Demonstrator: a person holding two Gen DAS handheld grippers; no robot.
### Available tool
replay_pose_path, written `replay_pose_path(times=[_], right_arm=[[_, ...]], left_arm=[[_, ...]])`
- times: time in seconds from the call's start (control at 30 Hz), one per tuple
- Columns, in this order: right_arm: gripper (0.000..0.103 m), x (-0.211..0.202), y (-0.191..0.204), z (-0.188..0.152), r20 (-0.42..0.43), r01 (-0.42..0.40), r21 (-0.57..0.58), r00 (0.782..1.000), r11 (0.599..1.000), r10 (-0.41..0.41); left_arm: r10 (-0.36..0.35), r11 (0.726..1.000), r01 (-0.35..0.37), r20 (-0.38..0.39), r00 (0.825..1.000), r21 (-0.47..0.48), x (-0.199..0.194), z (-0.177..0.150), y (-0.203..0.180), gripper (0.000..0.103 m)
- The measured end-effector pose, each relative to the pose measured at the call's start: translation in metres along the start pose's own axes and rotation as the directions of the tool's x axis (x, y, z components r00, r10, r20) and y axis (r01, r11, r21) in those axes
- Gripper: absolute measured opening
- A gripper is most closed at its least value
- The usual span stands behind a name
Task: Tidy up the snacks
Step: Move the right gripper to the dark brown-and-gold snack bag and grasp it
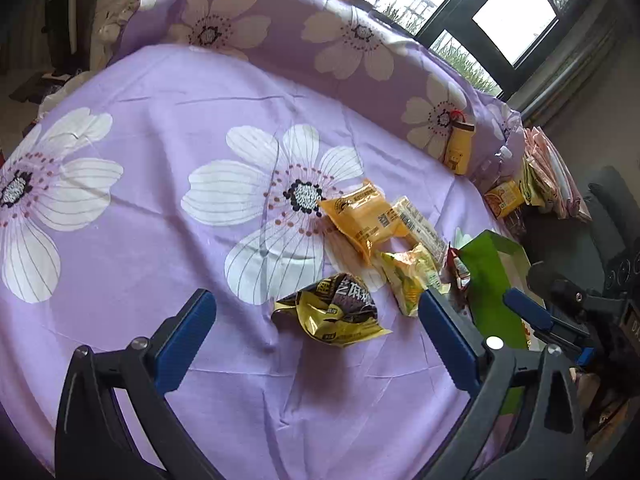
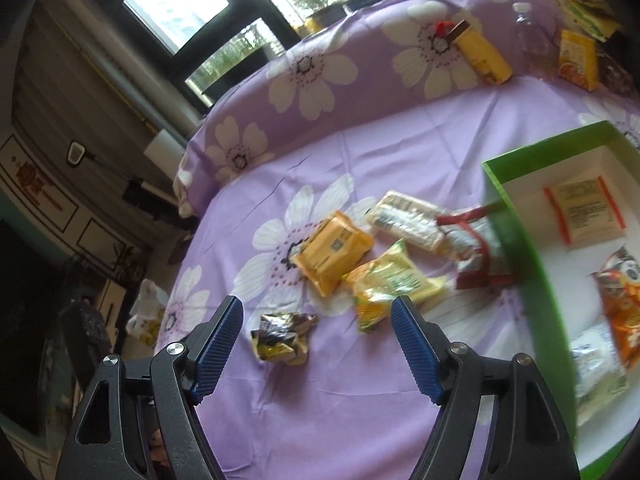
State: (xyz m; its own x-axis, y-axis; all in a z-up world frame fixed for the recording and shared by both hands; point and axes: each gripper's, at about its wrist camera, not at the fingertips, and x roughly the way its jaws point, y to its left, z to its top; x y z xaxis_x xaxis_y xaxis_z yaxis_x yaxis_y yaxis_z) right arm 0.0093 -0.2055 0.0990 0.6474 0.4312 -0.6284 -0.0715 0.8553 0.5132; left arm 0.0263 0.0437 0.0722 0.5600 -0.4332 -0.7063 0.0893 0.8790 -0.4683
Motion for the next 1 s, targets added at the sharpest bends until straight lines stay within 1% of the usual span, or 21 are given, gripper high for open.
replay_pose_path(times=[0.1, 0.2, 0.27, 0.33, 0.37, 0.43, 0.47, 0.53, 0.57, 0.6, 0.67, 0.7, 0.73, 0.77, 0.87, 1.0], right_arm=[[0.077, 0.031, 0.008, -0.002, -0.070, -0.055, 0.010, 0.996, 0.998, 0.056], [0.077, 0.061, 0.013, -0.004, -0.134, -0.075, 0.015, 0.988, 0.997, 0.076], [0.076, 0.080, 0.013, -0.007, -0.181, -0.099, 0.031, 0.978, 0.995, 0.103], [0.072, 0.096, 0.014, -0.011, -0.224, -0.131, 0.047, 0.965, 0.990, 0.139], [0.072, 0.103, 0.015, -0.013, -0.244, -0.138, 0.052, 0.959, 0.989, 0.147], [0.069, 0.113, 0.016, -0.017, -0.271, -0.140, 0.050, 0.951, 0.989, 0.148], [0.064, 0.117, 0.017, -0.019, -0.281, -0.140, 0.046, 0.948, 0.989, 0.148], [0.059, 0.123, 0.015, -0.021, -0.298, -0.175, 0.067, 0.936, 0.982, 0.187], [0.057, 0.124, 0.013, -0.022, -0.300, -0.188, 0.083, 0.932, 0.979, 0.204], [0.056, 0.125, 0.011, -0.022, -0.299, -0.182, 0.083, 0.933, 0.980, 0.198], [0.053, 0.127, 0.010, -0.023, -0.304, -0.167, 0.074, 0.935, 0.983, 0.182], [0.052, 0.129, 0.009, -0.024, -0.311, -0.170, 0.083, 0.932, 0.982, 0.187], [0.052, 0.130, 0.007, -0.024, -0.317, -0.180, 0.097, 0.927, 0.979, 0.202], [0.051, 0.130, 0.006, -0.025, -0.320, -0.184, 0.104, 0.924, 0.977, 0.208], [0.049, 0.127, 0.006, -0.026, -0.310, -0.185, 0.098, 0.928, 0.978, 0.206], [0.049, 0.119, 0.008, -0.027, -0.292, -0.188, 0.091, 0.934, 0.978, 0.207]], left_arm=[[-0.017, 1.000, 0.017, -0.043, 0.999, 0.001, 0.015, -0.005, -0.002, 0.099], [-0.002, 0.999, 0.005, -0.070, 0.998, 0.033, 0.026, -0.012, -0.007, 0.095], [0.005, 0.999, -0.002, -0.081, 0.997, 0.038, 0.034, -0.014, -0.007, 0.091], [0.005, 1.000, -0.002, -0.103, 0.995, 0.023, 0.040, -0.016, -0.004, 0.081], [0.003, 1.000, -0.002, -0.112, 0.994, 0.013, 0.042, -0.016, -0.003, 0.079], [-0.026, 1.000, 0.026, -0.123, 0.992, -0.005, 0.045, -0.016, 0.001, 0.077], [-0.032, 0.999, 0.031, -0.129, 0.991, -0.007, 0.045, -0.015, 0.002, 0.076], [-0.040, 0.999, 0.041, -0.134, 0.990, 0.000, 0.045, -0.015, 0.002, 0.076], [-0.048, 0.999, 0.048, -0.133, 0.990, -0.003, 0.044, -0.015, 0.002, 0.074], [-0.052, 0.999, 0.053, -0.137, 0.989, 0.000, 0.044, -0.016, 0.001, 0.071], [-0.068, 0.997, 0.071, -0.134, 0.989, 0.020, 0.043, -0.018, -0.003, 0.060], [-0.083, 0.996, 0.086, -0.136, 0.987, 0.022, 0.043, -0.018, -0.004, 0.057], [-0.092, 0.995, 0.096, -0.138, 0.986, 0.026, 0.044, -0.019, -0.007, 0.051], [-0.090, 0.995, 0.096, -0.135, 0.987, 0.036, 0.043, -0.019, -0.009, 0.051], [-0.086, 0.994, 0.094, -0.124, 0.989, 0.058, 0.040, -0.020, -0.012, 0.050], [-0.093, 0.991, 0.102, -0.103, 0.990, 0.086, 0.034, -0.021, -0.017, 0.050]])
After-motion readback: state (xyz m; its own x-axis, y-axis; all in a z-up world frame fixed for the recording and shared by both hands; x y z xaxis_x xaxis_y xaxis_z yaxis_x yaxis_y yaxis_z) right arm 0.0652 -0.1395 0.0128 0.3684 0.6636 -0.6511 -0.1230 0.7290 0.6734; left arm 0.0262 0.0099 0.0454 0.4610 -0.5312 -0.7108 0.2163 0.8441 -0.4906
